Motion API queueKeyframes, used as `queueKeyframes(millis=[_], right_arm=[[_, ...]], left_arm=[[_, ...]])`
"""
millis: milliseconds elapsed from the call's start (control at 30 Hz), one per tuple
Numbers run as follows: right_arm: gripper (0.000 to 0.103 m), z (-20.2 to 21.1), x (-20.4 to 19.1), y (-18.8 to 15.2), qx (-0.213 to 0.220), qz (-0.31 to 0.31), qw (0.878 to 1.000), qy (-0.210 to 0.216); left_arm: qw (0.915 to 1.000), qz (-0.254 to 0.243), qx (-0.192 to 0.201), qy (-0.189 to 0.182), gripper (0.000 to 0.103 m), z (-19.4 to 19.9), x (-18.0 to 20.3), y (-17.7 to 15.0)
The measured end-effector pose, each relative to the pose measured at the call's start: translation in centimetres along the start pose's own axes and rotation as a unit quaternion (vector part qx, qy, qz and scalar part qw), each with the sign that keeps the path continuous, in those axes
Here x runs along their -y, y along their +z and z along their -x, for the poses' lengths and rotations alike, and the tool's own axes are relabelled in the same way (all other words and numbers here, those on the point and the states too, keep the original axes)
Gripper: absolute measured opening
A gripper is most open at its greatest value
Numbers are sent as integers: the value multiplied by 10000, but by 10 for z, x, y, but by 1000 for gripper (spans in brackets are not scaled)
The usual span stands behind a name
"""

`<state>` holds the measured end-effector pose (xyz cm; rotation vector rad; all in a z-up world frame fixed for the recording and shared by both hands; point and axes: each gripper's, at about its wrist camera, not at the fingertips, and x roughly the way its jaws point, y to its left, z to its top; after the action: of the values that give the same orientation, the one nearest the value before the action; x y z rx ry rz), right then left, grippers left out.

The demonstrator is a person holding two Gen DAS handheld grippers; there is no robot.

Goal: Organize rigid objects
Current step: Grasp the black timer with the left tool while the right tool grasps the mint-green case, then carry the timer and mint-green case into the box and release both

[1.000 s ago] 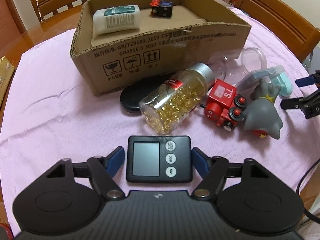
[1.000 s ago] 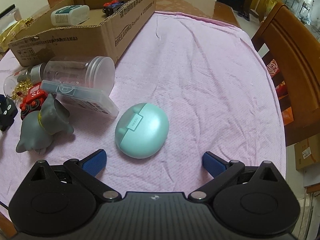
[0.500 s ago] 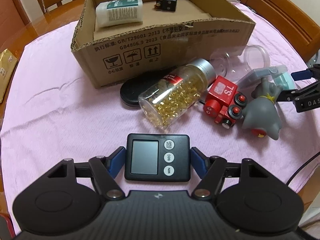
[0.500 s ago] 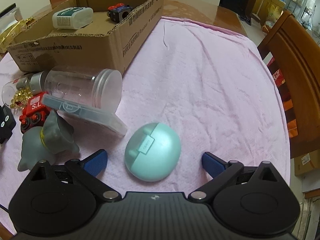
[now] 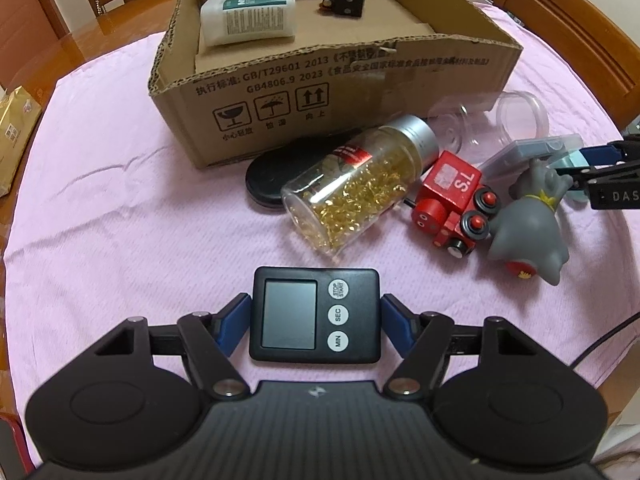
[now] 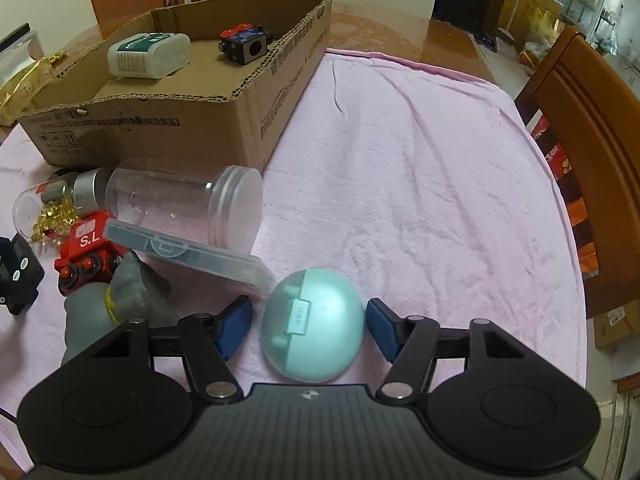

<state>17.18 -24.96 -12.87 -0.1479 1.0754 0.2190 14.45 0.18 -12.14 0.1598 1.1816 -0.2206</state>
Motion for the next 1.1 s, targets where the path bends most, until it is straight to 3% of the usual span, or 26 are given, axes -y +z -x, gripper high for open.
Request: queueKeyframes(millis=[133, 200, 533, 900, 1100], right_arm=[[65, 1, -2, 0, -92, -14, 9999, -62], [59, 2, -5, -1, -89, -12, 9999, -94], [58, 9, -6, -2, -194, 104, 9997, -54], [58, 44, -6, 8, -138, 617, 9979, 119], [58, 74, -14, 27, 154, 925, 9948, 409]], left_arm=[[10000, 43, 15, 34, 71, -1, 1, 1], [10000, 59, -7, 10, 70, -2, 1, 2], [9998, -138, -32, -155, 69, 2, -2, 3], [9961, -820, -18, -332, 69, 49, -4, 13], [9925, -1136, 283, -356, 69, 80, -1, 32]])
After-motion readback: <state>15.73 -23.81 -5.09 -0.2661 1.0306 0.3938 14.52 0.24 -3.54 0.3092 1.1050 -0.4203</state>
